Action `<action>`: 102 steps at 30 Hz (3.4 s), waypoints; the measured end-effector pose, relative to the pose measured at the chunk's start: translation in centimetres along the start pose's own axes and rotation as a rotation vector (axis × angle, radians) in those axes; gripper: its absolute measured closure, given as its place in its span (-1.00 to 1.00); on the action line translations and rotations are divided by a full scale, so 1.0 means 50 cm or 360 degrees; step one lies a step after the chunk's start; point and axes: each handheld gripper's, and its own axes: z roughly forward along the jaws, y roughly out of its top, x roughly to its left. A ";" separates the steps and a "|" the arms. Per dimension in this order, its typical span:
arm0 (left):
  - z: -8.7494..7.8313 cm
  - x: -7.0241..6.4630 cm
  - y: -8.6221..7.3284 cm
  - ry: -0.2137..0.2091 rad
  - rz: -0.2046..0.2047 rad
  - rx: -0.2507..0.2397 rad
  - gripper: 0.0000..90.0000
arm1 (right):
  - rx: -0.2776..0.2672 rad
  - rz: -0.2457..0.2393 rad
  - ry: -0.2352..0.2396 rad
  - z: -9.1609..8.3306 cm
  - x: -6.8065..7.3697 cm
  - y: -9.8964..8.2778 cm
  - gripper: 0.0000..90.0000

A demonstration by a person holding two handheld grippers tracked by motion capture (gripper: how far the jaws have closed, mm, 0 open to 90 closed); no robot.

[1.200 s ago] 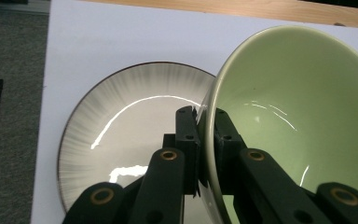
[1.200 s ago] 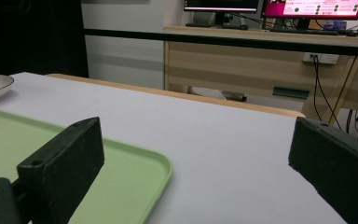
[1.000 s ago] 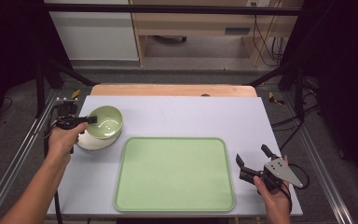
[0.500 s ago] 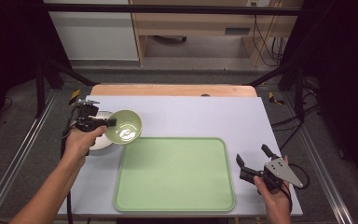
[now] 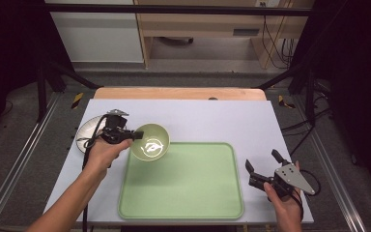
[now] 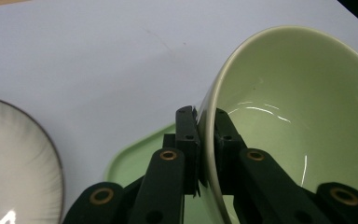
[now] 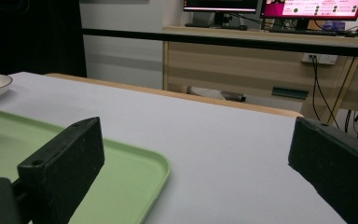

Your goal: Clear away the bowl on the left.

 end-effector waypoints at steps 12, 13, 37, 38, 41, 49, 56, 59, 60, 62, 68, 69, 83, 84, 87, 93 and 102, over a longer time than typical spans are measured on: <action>0.033 -0.067 -0.002 -0.0087 0.0124 0.0058 0.86 | 0.0001 -0.0005 0.0000 0.000 0.000 0.000 -0.92; 0.037 -0.071 -0.005 -0.0103 0.0124 0.0062 0.86 | 0.0000 -0.0006 0.0001 0.000 0.000 0.000 -0.92; 0.079 -0.135 -0.033 -0.0244 0.0189 0.0146 0.86 | 0.0001 -0.0020 0.0001 -0.001 0.000 0.001 -0.92; 0.079 -0.136 -0.033 -0.0244 0.0195 0.0149 0.86 | 0.0001 -0.0020 0.0001 -0.001 0.000 0.001 -0.92; 0.079 -0.139 -0.035 -0.0249 0.0205 0.0155 0.85 | 0.0005 -0.0022 0.0003 -0.001 0.000 0.001 -0.91; 0.081 -0.141 -0.042 -0.0274 0.0201 0.0171 0.85 | 0.0002 -0.0022 0.0003 -0.001 0.001 0.001 -0.91; 0.083 -0.144 -0.046 -0.0286 0.0204 0.0179 0.85 | 0.0003 -0.0023 0.0004 -0.001 0.001 0.001 -0.91; 0.084 -0.145 -0.049 -0.0296 0.0196 0.0186 0.85 | 0.0005 -0.0021 0.0004 -0.001 0.001 0.001 -0.91; 0.084 -0.145 -0.049 -0.0296 0.0196 0.0186 0.85 | 0.0007 -0.0022 0.0003 -0.001 0.001 0.001 -0.91; 0.085 -0.144 -0.052 -0.0298 0.0204 0.0194 0.85 | 0.0008 -0.0022 0.0003 -0.001 0.001 0.001 -0.91; 0.085 -0.141 -0.057 -0.0299 0.0188 0.0195 0.85 | 0.0010 -0.0024 0.0006 -0.001 0.001 0.001 -0.91; 0.085 -0.139 -0.057 -0.0297 0.0193 0.0195 0.85 | 0.0010 -0.0023 0.0007 -0.001 0.001 0.001 -0.91; 0.085 -0.126 -0.072 -0.0297 0.0161 0.0207 0.85 | 0.0011 -0.0021 0.0007 0.000 0.001 0.000 -0.91; 0.085 -0.126 -0.072 -0.0297 0.0161 0.0207 0.85 | 0.0011 -0.0022 0.0007 0.000 0.001 -0.001 -0.91; 0.085 -0.122 -0.076 -0.0295 0.0156 0.0215 0.85 | 0.0015 -0.0022 0.0011 0.001 0.002 -0.001 -0.91; 0.087 -0.120 -0.078 -0.0300 0.0165 0.0226 0.85 | 0.0017 -0.0023 0.0012 0.001 0.002 -0.001 -0.91; 0.093 -0.115 -0.083 -0.0297 0.0153 0.0243 0.85 | 0.0020 -0.0020 0.0012 0.001 0.002 -0.001 -0.91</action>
